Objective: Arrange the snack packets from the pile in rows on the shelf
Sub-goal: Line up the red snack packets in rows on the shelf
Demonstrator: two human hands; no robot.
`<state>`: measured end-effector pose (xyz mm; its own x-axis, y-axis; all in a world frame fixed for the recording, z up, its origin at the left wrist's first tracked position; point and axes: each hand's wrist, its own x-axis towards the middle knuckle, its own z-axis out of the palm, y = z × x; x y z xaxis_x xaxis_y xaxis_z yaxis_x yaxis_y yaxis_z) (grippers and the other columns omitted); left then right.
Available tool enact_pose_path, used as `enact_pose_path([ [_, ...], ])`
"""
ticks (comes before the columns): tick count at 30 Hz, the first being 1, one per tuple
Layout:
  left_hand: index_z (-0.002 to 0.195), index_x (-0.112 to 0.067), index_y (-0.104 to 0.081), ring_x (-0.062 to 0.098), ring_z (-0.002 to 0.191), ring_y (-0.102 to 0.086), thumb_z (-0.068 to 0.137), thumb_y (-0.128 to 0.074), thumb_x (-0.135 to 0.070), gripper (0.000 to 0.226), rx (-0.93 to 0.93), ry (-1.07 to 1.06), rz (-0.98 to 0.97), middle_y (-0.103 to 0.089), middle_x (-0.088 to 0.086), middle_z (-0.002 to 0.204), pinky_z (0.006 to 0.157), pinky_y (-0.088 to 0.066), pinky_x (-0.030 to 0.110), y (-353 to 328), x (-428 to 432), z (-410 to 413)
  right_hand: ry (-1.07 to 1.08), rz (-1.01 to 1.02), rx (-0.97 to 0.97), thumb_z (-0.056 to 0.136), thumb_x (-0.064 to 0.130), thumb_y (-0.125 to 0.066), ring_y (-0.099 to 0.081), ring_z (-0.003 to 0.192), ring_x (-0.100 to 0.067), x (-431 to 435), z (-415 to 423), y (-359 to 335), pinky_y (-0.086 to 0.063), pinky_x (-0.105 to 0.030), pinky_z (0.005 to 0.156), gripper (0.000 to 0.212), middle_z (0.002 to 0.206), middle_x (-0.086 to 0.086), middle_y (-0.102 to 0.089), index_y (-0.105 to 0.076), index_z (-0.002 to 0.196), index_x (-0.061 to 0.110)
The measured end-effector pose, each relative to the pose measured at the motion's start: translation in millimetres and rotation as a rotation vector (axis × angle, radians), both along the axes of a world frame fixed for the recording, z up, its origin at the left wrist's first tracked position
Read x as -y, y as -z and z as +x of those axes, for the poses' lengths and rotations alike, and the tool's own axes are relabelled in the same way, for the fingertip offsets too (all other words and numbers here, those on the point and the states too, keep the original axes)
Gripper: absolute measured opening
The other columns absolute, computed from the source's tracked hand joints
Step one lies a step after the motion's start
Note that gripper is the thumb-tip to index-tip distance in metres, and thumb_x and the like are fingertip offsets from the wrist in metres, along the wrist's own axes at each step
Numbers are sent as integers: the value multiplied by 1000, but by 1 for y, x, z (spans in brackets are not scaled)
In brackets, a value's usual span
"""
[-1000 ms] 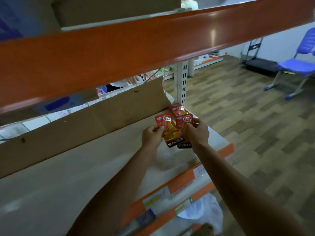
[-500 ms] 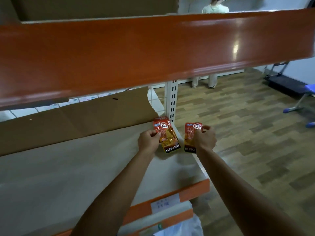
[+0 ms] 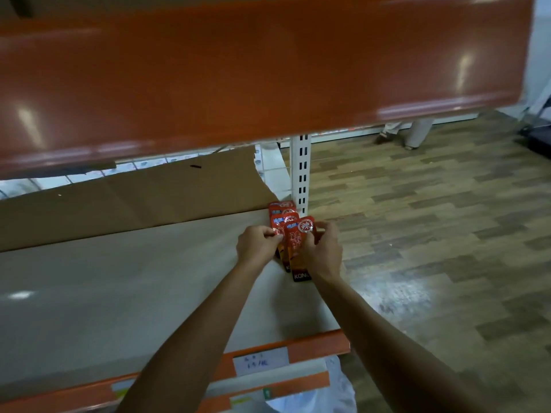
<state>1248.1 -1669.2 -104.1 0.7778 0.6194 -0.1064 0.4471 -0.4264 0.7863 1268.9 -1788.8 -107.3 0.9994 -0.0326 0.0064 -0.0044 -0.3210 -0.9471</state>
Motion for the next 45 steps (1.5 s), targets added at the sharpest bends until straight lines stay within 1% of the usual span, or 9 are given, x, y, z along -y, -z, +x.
enact_pose_path([
  [3, 108, -16, -72, 15, 93, -64, 86, -69, -31, 26, -11, 10, 37, -71, 2, 105, 82, -51, 29, -2, 1, -1, -18, -50, 51, 88, 13, -57, -63, 95, -24, -2, -3, 2, -51, -36, 78, 27, 98, -1, -58, -51, 114, 10],
  [7, 110, -16, -70, 17, 90, -65, 89, -66, -30, 26, -43, 25, 34, -71, 3, 103, 81, -55, 33, -5, 1, -2, -24, -171, 74, 85, 15, -59, -56, 99, -26, -6, -6, 7, -38, -29, 75, 33, 108, -10, -61, -50, 117, 9],
  [10, 110, -15, -70, 14, 80, -66, 91, -64, -30, 25, -32, 14, 17, -72, 4, 98, 77, -56, 32, -3, 1, -4, -23, -221, 82, 84, 16, -60, -51, 103, -27, -6, -7, 9, -37, -31, 81, 34, 111, -11, -58, -51, 117, 8],
  [13, 108, -13, -67, 20, 88, -67, 90, -65, -24, 22, 9, -19, -44, -71, 6, 99, 84, -57, 40, -2, 2, -6, -31, -261, 102, 83, 15, -60, -47, 104, -27, -6, -10, 11, -35, -33, 87, 36, 113, -12, -54, -52, 118, 7],
  [16, 108, -14, -67, 21, 92, -67, 91, -63, -21, 18, 29, -33, -75, -70, 6, 102, 86, -56, 41, -2, 3, -9, -47, -288, 104, 83, 17, -60, -46, 104, -25, -6, -13, 13, -32, -29, 84, 35, 113, -12, -53, -52, 116, 6],
  [23, 118, -12, -65, 21, 101, -64, 96, -55, -23, 27, 43, -15, -72, -68, 7, 114, 88, -56, 41, -5, 5, -14, -67, -336, 99, 86, 21, -59, -45, 105, -21, -7, -16, 14, -31, -26, 83, 37, 115, -10, -52, -51, 119, 8],
  [33, 120, -9, -63, 20, 103, -64, 91, -64, -26, 33, 47, 13, -80, -67, 8, 117, 90, -55, 41, -8, 8, -20, -66, -352, 92, 85, 20, -59, -37, 94, -13, -4, -19, 12, -30, -24, 82, 30, 111, -9, -51, -50, 110, 6],
  [39, 122, -9, -62, 20, 105, -64, 90, -65, -26, 36, 53, 9, -72, -66, 9, 119, 92, -54, 40, -8, 10, -21, -68, -352, 47, 87, 22, -60, -46, 105, -21, -2, -16, 10, -33, -25, 84, 32, 114, -10, -51, -51, 112, 6],
  [45, 122, -9, -62, 18, 104, -63, 89, -67, -27, 38, 47, 19, -29, -67, 7, 117, 93, -53, 39, -8, 11, -22, -71, -364, 23, 86, 22, -61, -47, 104, -21, 0, -16, 9, -36, -27, 85, 33, 114, -10, -51, -48, 112, 6],
])
